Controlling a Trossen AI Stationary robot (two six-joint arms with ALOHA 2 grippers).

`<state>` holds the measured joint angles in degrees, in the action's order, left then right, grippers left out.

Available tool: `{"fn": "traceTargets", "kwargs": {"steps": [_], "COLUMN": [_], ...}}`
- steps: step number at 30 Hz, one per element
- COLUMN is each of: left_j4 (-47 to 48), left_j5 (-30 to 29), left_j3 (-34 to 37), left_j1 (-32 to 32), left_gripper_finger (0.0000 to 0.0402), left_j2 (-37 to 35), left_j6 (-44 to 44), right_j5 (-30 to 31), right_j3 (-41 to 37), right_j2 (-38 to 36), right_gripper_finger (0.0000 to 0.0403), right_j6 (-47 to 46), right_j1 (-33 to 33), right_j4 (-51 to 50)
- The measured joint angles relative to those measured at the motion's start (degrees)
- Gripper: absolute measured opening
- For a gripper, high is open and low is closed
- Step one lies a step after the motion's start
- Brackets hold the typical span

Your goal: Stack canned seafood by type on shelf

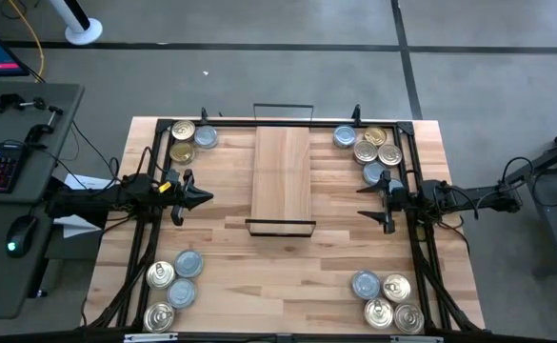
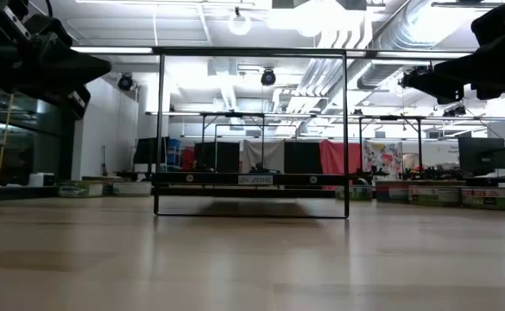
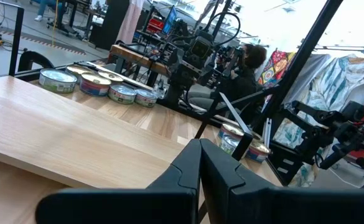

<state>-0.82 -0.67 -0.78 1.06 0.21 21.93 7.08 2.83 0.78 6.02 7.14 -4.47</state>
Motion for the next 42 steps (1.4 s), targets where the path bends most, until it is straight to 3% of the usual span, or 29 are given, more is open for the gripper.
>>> {"fn": "traceTargets", "kwargs": {"steps": [15,17,20,23,25,27,30,35,42], "left_j4": [0.0,0.0,0.0,0.0,0.04,0.04,0.07,0.11,0.13], "left_j5": [0.0,0.02,0.02,0.02,0.0,0.02,0.0,0.02,0.01], "left_j3": [0.02,0.02,0.02,0.0,0.0,0.02,0.01,0.02,0.02], "left_j1": [-0.01,0.0,-0.02,-0.02,-0.02,-0.02,-0.02,-0.02,-0.02], "left_gripper_finger": [0.0,0.0,0.0,0.0,0.0,0.0,0.0,0.0,0.0], "left_j2": [0.0,0.0,0.01,0.0,0.02,0.02,0.02,0.01,0.02], "left_j6": [0.0,-0.01,0.0,0.0,-0.02,-0.02,0.0,-0.01,-0.01], "right_j5": [0.04,-0.46,-0.89,7.5,9.75,8.23,3.08,-0.87,1.82], "right_j3": [-0.02,-0.02,-0.02,0.07,1.34,4.43,11.71,25.78,39.98], "right_j2": [0.03,0.09,0.06,0.47,2.4,5.92,14.99,33.43,53.57], "right_gripper_finger": [0.0279,0.0279,0.0279,0.0279,0.0279,0.0279,0.0279,0.0279,0.0279], "right_j6": [0.08,-3.97,-20.94,-27.21,-27.81,-30.74,-36.05,-32.65,-28.47], "right_j1": [0.0,-0.02,0.0,-0.26,-1.08,-2.07,-3.66,-6.4,-8.57], "right_j4": [1.58,8.22,26.82,43.68,47.4,42.45,27.47,8.79,2.28]}}
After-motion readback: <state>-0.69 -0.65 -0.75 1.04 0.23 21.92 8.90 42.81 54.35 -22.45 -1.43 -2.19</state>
